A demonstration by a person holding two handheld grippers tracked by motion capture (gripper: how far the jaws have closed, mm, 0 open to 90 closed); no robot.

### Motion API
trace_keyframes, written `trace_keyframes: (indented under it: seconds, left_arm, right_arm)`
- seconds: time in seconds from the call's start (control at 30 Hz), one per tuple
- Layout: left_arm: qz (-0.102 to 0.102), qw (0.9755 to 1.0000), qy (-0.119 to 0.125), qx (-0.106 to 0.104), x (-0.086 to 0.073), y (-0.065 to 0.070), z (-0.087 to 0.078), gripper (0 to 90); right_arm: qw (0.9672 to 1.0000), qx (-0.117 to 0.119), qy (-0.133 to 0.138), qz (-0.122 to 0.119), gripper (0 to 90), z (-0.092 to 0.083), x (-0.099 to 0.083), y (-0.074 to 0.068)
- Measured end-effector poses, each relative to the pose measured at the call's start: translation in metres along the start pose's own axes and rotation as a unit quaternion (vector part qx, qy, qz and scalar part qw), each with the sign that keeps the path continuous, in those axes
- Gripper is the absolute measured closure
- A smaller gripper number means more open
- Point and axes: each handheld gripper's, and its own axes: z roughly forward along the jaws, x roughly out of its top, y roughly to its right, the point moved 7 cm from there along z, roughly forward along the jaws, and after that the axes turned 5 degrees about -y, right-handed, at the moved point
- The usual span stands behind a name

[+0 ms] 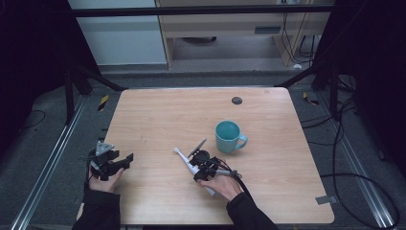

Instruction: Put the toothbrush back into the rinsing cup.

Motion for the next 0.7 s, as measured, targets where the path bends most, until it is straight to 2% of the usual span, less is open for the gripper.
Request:
trace_keyframes:
  seconds: [0.2, 0.5, 0.57, 0.7]
  left_arm:
    - [0.0, 1.0, -0.001, 0.0, -0.0003, -0.0002, 0.0004, 37.0]
    - [0.0, 1.0, -0.002, 0.0, -0.0006, 0.0002, 0.001, 37.1]
    - [0.0, 1.0, -0.001, 0.0, -0.0002, 0.0004, 0.0006, 37.1]
    - [0.0, 1.0, -0.001, 0.0, -0.0002, 0.0001, 0.0008, 37.3]
  right_arm:
    - [1.0, -0.003, -0.009, 0.001, 64.7, 0.0046, -0.0022, -0.0002]
    - [1.0, -0.001, -0.008, -0.002, 65.9, 0.0045, -0.0022, 0.0004]
    - [0.9999, 0.0, -0.011, 0.005, 66.1, 0.0042, -0.002, -0.0003]
    - [0.9999, 0.002, -0.01, -0.001, 66.4, 0.0037, -0.0022, -0.0006]
